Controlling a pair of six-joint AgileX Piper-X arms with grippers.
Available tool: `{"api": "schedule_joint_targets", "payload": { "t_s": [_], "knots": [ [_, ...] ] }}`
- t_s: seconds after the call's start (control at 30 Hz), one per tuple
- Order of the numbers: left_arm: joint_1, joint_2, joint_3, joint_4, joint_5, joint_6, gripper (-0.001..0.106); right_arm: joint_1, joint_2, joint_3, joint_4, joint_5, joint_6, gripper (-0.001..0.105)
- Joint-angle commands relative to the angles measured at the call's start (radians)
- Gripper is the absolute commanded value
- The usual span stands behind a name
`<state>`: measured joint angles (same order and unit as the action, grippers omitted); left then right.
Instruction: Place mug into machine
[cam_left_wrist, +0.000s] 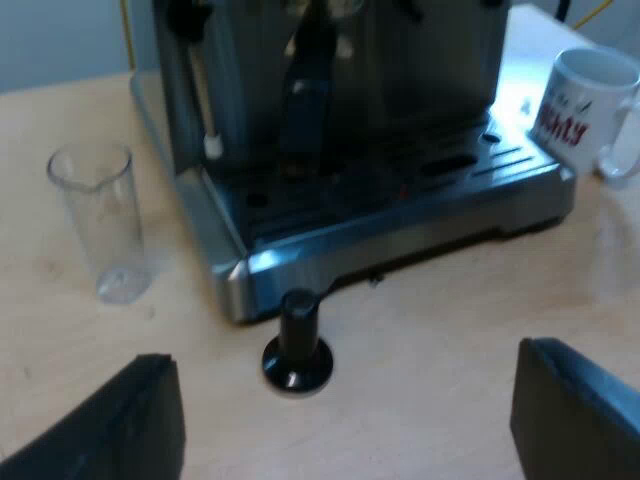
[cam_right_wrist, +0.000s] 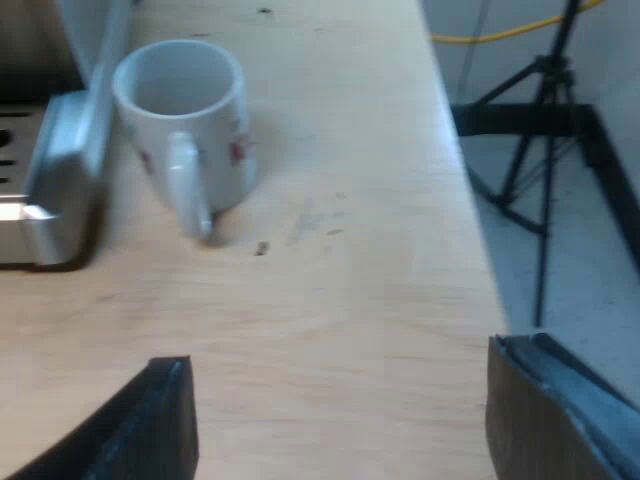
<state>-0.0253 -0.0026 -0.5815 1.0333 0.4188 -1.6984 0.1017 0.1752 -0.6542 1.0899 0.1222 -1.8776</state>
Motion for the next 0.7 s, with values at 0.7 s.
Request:
{"api": "schedule_joint_targets", "payload": {
  "t_s": [0.7],
  "knots": [
    [-0.368, 0.571, -0.13, -0.43, 0.067, -0.022, 0.077, 0.096, 0.469, -0.064, -0.218, -0.107, 0.088, 0.062]
  ]
}}
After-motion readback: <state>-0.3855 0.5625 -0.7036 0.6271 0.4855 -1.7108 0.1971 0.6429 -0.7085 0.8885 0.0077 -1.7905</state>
